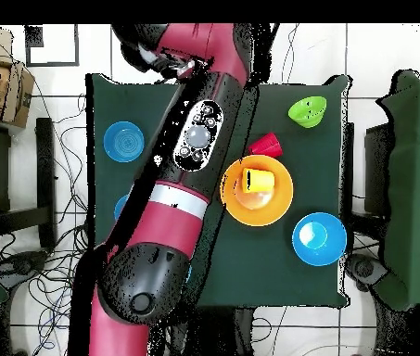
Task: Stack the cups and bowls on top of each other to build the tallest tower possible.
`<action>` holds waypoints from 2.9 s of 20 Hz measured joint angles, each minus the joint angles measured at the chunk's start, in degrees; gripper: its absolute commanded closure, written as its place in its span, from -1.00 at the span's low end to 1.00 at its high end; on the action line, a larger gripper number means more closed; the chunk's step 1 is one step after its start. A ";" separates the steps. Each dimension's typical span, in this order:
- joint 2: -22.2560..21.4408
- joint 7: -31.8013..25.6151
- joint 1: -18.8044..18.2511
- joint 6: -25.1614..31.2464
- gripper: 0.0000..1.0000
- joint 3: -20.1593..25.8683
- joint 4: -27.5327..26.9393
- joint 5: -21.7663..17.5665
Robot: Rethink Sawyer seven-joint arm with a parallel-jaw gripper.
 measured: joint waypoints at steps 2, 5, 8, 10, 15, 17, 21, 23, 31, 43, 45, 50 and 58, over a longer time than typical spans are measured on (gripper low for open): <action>-0.25 1.27 -0.01 1.74 -1.00 -0.76 -0.18 0.55; -0.27 2.40 -0.01 2.78 -1.00 -1.39 -0.48 0.90; -0.27 3.31 -0.01 3.20 -1.00 -1.77 -0.70 1.10; -0.28 3.82 0.00 3.25 -1.00 -1.96 -0.77 1.14; -0.23 3.96 0.01 3.25 -1.00 -2.06 -0.77 1.14; -0.12 3.96 -0.01 3.25 -1.00 -2.21 -0.90 1.14; 0.36 3.96 -0.04 3.25 -1.00 -2.89 -1.73 1.21; 0.65 3.97 -0.17 3.25 -1.00 -3.64 -2.52 1.65; 0.94 3.97 -0.28 3.25 -1.00 -5.41 -4.18 3.83; -2.07 3.69 1.98 -2.49 -1.00 1.25 3.77 -4.21; -2.61 2.82 1.41 -5.25 -1.00 2.80 4.77 -7.24; -2.84 -0.70 -1.78 -12.58 -1.00 5.33 5.17 -14.85; -2.04 -6.41 -7.81 -17.44 -1.00 6.96 4.95 -22.34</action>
